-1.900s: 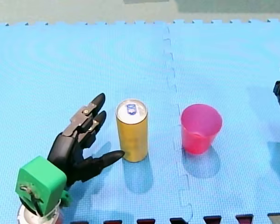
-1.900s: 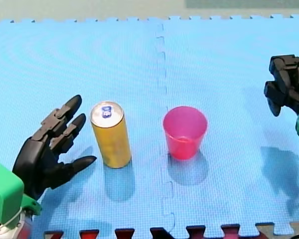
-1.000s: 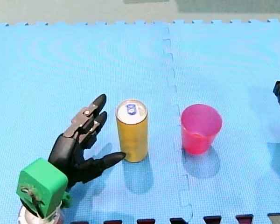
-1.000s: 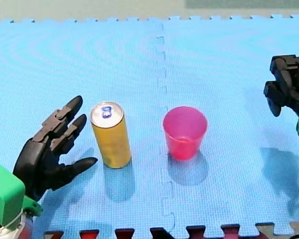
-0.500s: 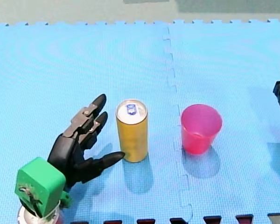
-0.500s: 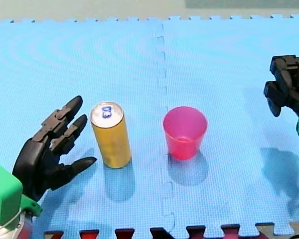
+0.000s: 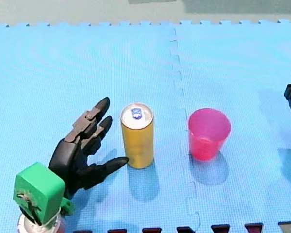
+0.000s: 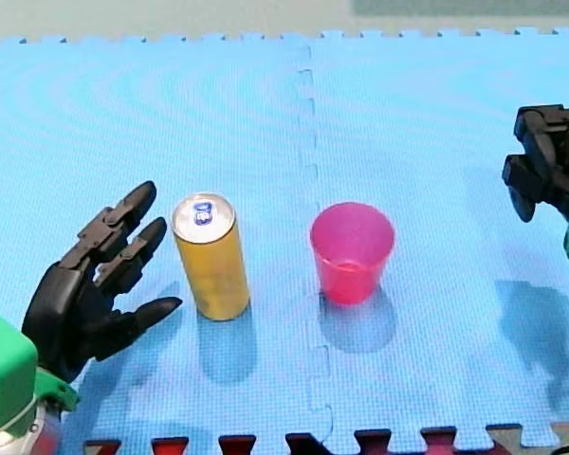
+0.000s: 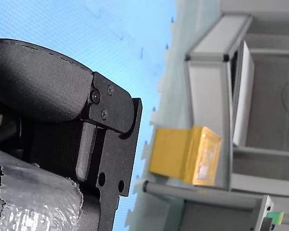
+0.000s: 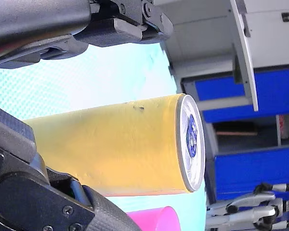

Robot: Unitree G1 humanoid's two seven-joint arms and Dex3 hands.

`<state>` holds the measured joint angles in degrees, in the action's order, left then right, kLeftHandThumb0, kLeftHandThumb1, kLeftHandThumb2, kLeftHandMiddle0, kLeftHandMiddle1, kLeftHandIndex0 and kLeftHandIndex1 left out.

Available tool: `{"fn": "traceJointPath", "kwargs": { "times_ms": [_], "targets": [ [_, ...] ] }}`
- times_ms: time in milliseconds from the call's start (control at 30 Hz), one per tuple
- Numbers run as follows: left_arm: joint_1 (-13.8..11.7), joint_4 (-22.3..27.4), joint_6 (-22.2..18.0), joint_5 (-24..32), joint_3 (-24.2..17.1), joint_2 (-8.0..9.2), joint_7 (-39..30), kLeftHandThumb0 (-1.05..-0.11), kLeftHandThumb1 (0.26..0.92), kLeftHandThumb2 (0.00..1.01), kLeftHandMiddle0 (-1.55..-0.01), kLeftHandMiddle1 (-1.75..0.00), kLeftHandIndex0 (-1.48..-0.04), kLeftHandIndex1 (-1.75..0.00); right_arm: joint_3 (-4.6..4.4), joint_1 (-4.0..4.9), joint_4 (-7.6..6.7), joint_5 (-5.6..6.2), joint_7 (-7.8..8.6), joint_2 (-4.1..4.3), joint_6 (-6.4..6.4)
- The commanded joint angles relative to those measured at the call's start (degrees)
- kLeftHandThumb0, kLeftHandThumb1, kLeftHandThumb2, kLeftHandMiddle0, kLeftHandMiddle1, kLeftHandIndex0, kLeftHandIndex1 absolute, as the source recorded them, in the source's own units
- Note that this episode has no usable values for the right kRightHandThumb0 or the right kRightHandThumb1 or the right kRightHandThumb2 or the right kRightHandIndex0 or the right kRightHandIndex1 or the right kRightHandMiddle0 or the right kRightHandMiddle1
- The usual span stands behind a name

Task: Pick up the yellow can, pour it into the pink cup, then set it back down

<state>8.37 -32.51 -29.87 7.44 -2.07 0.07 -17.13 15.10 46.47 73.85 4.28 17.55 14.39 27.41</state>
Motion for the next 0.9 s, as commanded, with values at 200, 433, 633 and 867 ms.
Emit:
{"fn": "traceJointPath", "kwargs": {
  "times_ms": [200, 433, 633, 867],
  "targets": [
    [0.7, -0.06, 1.48, -4.99, 2.23, -1.07, 4.69, -0.72, 0.634, 0.0, -0.24, 0.0, -0.23, 0.0, 0.12, -0.06, -0.16, 0.2, 0.01, 0.12, 0.38],
    [1.26, 0.07, 2.5, -5.62, 2.65, -1.09, 5.69, -0.714, 0.631, 0.0, -0.22, 0.0, -0.21, 0.0, 0.09, -0.04, -0.21, 0.18, -0.06, 0.12, 0.43],
    [1.58, 0.57, 3.39, -5.48, 2.77, -1.03, 5.65, -0.706, 0.629, 0.0, -0.22, 0.0, -0.21, 0.0, 0.0, 0.17, -0.18, 0.1, -0.16, 0.13, 0.22],
    [1.94, 0.67, 3.7, -5.57, 3.02, -0.9, 5.43, -0.703, 0.631, 0.0, -0.22, 0.0, -0.2, 0.0, -0.1, 0.26, -0.31, 0.06, -0.23, 0.12, 0.29]
  ]
}}
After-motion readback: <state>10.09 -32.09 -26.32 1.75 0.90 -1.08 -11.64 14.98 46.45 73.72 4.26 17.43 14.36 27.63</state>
